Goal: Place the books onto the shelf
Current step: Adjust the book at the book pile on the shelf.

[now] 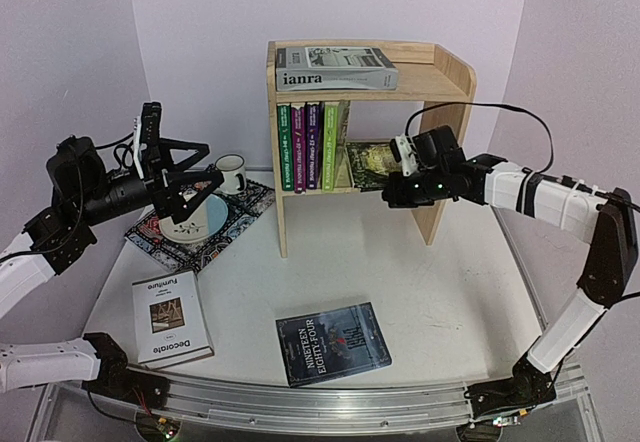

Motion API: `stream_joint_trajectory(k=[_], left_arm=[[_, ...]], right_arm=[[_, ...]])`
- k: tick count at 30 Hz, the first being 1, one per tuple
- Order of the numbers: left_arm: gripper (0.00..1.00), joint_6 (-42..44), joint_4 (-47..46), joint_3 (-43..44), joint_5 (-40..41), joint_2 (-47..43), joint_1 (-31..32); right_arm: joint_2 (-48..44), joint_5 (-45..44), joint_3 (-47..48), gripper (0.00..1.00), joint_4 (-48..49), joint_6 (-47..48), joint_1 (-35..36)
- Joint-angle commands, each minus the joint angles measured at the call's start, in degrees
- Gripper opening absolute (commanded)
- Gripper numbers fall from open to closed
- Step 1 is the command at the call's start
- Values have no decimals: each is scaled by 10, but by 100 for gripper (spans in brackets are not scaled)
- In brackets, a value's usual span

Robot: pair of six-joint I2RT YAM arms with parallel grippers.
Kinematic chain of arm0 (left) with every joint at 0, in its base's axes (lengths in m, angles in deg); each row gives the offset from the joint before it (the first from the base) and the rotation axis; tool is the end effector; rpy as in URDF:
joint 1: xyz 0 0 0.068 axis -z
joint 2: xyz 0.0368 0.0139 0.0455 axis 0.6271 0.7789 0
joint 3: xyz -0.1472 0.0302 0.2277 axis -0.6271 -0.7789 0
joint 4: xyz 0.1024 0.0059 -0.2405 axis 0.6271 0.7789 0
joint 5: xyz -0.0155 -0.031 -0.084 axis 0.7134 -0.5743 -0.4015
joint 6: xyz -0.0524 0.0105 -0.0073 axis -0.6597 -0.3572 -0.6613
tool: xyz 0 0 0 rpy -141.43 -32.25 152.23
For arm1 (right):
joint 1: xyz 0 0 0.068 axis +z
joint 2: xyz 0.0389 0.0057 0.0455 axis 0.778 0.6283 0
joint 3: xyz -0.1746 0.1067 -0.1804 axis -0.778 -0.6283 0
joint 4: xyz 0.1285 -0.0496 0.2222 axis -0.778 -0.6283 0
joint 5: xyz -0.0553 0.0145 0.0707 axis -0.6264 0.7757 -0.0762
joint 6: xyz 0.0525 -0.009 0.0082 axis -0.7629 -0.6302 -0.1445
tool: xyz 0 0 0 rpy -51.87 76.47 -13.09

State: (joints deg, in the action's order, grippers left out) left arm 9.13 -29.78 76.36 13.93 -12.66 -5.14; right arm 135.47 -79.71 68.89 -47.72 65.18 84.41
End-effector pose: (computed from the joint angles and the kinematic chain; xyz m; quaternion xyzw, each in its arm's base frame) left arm 0.1449 -0.1179 0.3877 0.3516 0.5810 -0.3942 0.6192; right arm 0.3212 0.2126 0.3187 -0.1153 0.8106 0.2635 0.5101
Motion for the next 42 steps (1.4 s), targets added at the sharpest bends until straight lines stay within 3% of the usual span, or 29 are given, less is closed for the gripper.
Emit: stream_joint_trajectory(k=[1,32,42], left_arm=[[100,9,2,3,-1,1,1],[99,0,3,-2,6,3,0],[100,-49,11,-36,28,17,1]], right_arm=[[-38,-50,21,1,-20,32,-16],[-85,-91,20,6,-72,92,-85],[-155,20,-48,34,-102,89,-84]])
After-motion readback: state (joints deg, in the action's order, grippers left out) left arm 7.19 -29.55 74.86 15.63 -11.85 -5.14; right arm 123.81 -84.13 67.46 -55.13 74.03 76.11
